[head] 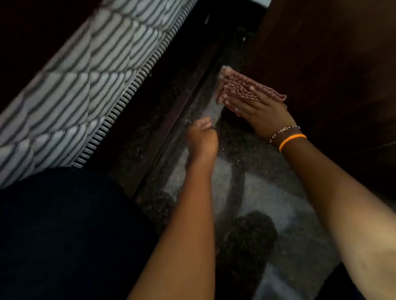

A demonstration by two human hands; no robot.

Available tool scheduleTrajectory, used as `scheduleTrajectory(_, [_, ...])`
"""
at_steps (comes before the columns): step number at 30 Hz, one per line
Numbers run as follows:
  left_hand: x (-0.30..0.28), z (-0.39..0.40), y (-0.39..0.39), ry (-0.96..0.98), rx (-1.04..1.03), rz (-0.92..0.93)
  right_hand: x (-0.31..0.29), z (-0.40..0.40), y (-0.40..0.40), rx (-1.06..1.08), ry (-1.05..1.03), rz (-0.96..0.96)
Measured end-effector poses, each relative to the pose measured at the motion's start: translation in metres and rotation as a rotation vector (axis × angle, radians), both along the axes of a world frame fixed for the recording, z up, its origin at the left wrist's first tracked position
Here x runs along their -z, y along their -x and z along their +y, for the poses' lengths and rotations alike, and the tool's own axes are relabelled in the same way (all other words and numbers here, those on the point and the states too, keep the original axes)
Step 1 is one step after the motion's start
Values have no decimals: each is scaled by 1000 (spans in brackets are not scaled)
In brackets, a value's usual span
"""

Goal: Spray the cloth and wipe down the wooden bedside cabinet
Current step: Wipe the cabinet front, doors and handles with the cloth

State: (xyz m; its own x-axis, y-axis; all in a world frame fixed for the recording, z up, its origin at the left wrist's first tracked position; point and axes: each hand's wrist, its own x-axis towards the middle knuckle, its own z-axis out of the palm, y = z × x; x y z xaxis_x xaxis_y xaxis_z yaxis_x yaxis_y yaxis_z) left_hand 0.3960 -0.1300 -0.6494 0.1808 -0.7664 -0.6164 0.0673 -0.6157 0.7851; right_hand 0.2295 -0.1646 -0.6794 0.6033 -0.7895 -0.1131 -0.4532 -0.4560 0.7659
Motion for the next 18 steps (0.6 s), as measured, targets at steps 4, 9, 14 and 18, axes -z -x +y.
scheduleTrajectory(4, [15,11,-5,-37,67,-26,62,22,17,-30,-161,78])
scheduleTrajectory(9, [17,14,-1,-28,208,-19,63,56,43,152,-310,8])
scheduleTrajectory(14, [2,10,6,-21,228,30,16,67,48,222,-44,-432])
scheduleTrajectory(18, [-11,8,15,-14,165,91,-46,61,33,282,246,-707])
